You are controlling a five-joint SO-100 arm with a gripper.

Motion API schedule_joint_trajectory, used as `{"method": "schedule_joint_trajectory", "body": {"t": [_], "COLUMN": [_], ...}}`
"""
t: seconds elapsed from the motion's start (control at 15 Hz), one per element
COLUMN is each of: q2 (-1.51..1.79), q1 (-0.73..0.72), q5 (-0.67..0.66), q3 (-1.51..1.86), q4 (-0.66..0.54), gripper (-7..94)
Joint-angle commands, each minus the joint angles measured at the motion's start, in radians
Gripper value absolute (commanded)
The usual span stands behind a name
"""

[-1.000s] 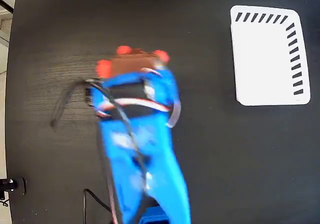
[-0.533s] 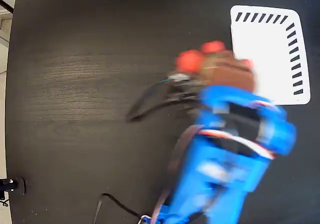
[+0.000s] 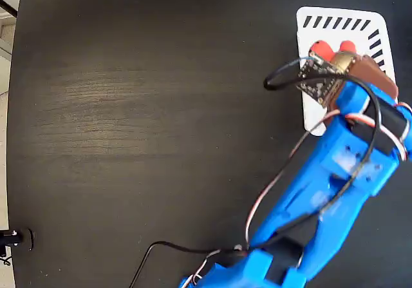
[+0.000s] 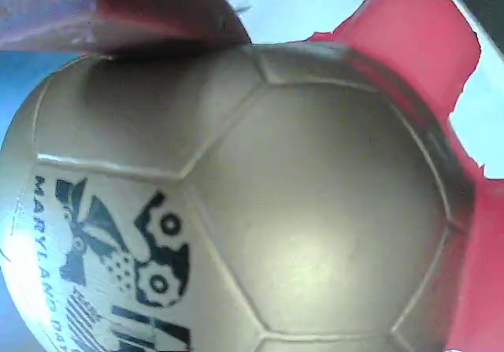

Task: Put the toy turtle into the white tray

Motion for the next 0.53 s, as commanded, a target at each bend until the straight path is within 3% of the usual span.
{"method": "schedule_joint_trajectory", "body": {"t": [0.0,0.33,0.47], "q2": [-0.069,-0.27,-0.333], "q1": [0.029,0.031,0.031], "q5": [0.015,0.023,0.023], "q3": [-0.189,-0.334,-0.337], "q4": [0.008,0.005,-0.003], "gripper": [0,0,5]}}
